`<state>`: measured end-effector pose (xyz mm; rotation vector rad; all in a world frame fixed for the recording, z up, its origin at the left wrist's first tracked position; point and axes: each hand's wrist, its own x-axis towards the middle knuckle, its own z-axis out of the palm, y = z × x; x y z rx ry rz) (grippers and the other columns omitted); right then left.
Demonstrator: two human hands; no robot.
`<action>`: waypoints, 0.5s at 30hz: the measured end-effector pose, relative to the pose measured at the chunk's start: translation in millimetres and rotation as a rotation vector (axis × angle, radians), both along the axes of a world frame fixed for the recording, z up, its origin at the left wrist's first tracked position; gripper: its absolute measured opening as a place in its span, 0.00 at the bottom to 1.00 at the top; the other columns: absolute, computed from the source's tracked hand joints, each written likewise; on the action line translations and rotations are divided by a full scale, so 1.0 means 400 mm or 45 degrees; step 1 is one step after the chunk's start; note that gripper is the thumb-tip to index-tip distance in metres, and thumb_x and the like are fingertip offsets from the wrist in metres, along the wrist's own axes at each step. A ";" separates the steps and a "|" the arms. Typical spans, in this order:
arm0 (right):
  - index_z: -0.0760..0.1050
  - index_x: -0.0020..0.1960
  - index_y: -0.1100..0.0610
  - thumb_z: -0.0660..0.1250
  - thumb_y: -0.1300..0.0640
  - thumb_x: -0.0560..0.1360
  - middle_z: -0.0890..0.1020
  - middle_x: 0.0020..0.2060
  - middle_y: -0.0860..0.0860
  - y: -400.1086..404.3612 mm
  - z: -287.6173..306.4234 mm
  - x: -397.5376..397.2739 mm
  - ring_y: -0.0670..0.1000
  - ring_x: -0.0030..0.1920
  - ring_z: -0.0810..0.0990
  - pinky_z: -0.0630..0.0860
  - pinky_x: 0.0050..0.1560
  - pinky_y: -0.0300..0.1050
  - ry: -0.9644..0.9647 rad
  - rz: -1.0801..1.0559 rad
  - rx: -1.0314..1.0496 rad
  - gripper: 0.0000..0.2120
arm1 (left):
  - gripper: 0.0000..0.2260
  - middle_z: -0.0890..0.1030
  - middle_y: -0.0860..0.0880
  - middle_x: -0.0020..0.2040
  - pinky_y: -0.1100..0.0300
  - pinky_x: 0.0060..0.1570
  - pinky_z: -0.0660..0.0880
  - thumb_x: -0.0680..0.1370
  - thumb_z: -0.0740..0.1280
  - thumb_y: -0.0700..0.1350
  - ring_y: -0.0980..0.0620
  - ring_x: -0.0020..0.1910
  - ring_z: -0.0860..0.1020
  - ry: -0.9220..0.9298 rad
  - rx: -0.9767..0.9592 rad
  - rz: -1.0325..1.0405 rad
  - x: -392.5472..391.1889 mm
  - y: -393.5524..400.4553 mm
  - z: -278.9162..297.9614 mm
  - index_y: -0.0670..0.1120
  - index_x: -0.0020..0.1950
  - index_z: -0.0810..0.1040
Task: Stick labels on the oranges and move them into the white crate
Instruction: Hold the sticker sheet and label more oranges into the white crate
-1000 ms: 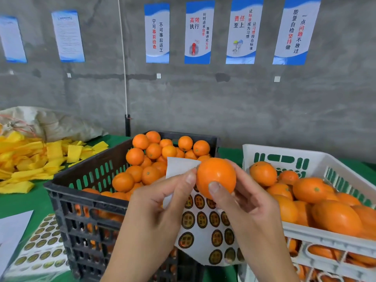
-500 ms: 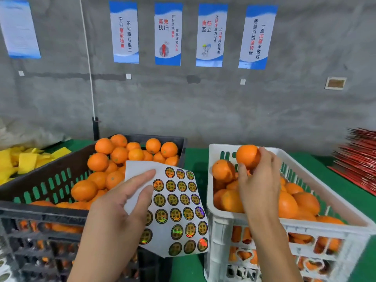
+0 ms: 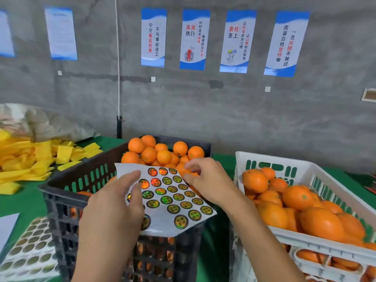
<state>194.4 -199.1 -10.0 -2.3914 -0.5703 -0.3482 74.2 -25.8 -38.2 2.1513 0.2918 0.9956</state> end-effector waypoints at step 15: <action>0.73 0.65 0.54 0.69 0.52 0.78 0.80 0.59 0.53 0.094 0.019 0.250 0.58 0.57 0.79 0.75 0.51 0.50 0.219 -0.196 -1.475 0.17 | 0.19 0.83 0.62 0.57 0.54 0.56 0.79 0.79 0.71 0.38 0.61 0.55 0.81 -0.178 -0.394 -0.225 0.002 0.090 -0.013 0.59 0.63 0.82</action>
